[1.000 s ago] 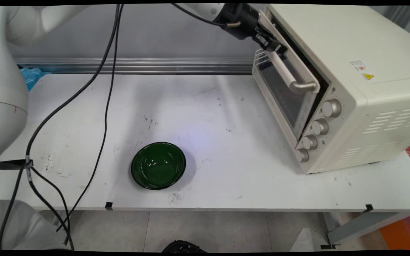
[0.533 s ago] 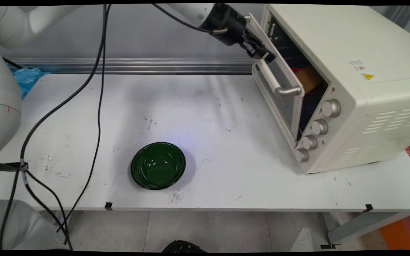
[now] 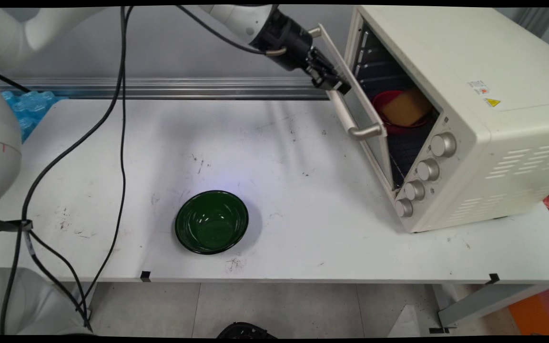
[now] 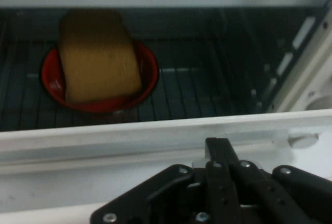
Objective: Open the oven
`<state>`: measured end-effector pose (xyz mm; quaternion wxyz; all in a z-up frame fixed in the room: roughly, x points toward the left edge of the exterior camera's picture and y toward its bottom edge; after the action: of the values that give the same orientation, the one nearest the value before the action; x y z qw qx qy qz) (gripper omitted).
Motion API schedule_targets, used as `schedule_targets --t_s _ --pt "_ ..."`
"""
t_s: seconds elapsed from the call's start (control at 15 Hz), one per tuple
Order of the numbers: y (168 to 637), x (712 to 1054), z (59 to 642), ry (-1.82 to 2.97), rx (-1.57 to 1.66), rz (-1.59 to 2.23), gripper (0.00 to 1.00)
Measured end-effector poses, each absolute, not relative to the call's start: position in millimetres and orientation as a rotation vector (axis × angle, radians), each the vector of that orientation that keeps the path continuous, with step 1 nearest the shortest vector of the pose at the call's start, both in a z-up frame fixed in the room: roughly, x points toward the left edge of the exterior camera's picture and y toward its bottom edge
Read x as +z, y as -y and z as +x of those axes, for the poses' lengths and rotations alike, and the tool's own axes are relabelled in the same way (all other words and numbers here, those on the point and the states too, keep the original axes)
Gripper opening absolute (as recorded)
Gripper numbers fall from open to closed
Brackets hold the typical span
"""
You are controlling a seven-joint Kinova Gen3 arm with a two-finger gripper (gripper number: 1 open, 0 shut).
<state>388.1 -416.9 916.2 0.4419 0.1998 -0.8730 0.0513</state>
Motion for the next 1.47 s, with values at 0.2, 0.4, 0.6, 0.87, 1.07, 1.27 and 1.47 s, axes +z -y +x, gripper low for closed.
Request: schedule_targets --t_s 0.2,0.4,0.6,0.87,1.07,1.27,1.47 --pt "411 910 398 2.193 0.127 0.479 0.0" --pt "407 901 406 2.219 0.132 0.462 0.0" --pt "403 889 413 2.236 0.138 0.45 0.0" --pt "400 872 420 2.246 0.152 0.446 0.0" --pt "399 860 425 2.243 0.162 0.456 0.0" --pt "397 846 429 2.233 0.17 0.475 0.0" --pt "395 834 433 2.221 0.171 0.494 0.0"
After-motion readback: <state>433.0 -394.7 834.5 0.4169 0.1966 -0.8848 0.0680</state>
